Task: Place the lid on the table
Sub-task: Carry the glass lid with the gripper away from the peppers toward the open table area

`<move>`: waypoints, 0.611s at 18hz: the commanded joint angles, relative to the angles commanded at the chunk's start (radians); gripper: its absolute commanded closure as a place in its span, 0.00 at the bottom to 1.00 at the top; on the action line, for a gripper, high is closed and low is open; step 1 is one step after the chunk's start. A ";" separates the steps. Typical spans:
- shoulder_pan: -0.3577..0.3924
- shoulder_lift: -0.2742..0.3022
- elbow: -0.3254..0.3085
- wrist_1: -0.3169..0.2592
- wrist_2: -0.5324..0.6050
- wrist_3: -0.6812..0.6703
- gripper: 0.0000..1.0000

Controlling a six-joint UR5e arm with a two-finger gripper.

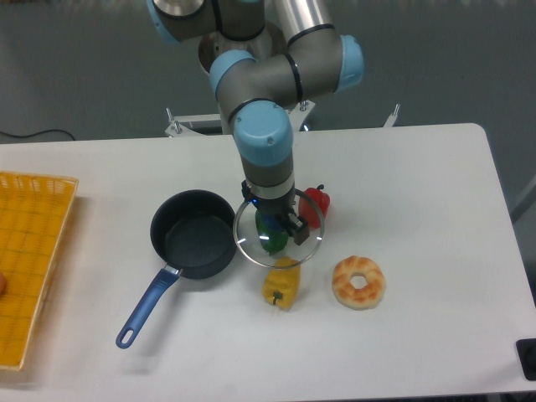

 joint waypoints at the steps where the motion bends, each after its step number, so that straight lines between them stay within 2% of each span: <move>1: 0.006 -0.003 0.002 0.002 0.000 0.017 0.57; 11: 0.147 -0.006 0.012 0.006 0.000 0.224 0.57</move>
